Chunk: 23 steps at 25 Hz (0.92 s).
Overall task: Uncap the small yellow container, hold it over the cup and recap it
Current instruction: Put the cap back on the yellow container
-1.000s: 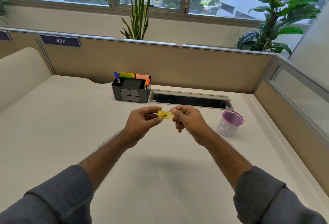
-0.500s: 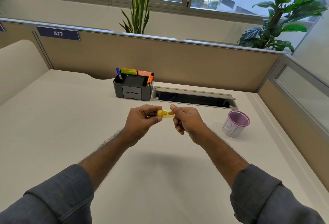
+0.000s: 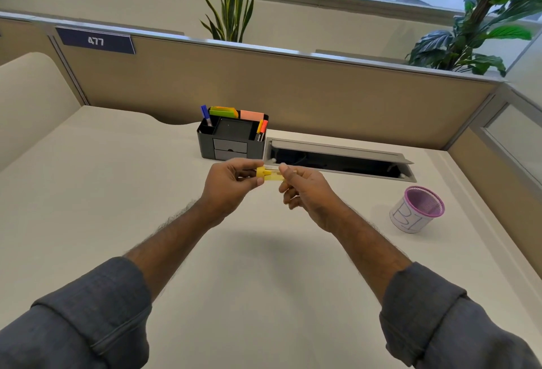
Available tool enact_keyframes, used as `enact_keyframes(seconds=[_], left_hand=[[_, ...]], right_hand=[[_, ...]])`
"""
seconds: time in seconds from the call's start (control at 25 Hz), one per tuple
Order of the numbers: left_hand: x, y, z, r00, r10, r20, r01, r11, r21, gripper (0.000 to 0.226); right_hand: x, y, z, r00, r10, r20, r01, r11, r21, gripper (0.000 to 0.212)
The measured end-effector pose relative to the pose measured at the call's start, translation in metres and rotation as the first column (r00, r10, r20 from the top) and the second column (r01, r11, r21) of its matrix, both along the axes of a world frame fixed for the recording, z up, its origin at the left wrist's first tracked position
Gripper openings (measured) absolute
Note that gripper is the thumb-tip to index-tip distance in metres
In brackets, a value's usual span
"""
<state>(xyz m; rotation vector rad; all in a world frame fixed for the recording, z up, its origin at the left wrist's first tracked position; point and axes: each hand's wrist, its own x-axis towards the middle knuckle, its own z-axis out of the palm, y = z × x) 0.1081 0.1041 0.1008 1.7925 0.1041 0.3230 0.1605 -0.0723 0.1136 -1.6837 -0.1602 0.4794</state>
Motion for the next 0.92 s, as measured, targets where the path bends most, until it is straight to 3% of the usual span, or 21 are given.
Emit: enact_keyframes(seconds=[0.36,0.68,0.92], left_hand=[[0.078,0.078,0.009,0.997,0.075,0.017,-0.077,0.955,0.286,0.036],[0.151,0.127,-0.024,0.991,0.131,0.019,-0.123,0.859,0.496,0.036],[0.180,0.148,-0.048,0.989,0.138,-0.055,-0.084,0.825,0.558,0.034]], right_hand=[[0.066,0.069,-0.012,0.974,-0.078,0.211,0.105,0.987,-0.122,0.016],[0.147,0.136,-0.037,0.935,-0.142,0.325,0.224,0.946,-0.234,0.026],[0.174,0.161,-0.065,0.881,-0.038,0.472,0.267,0.863,-0.428,0.025]])
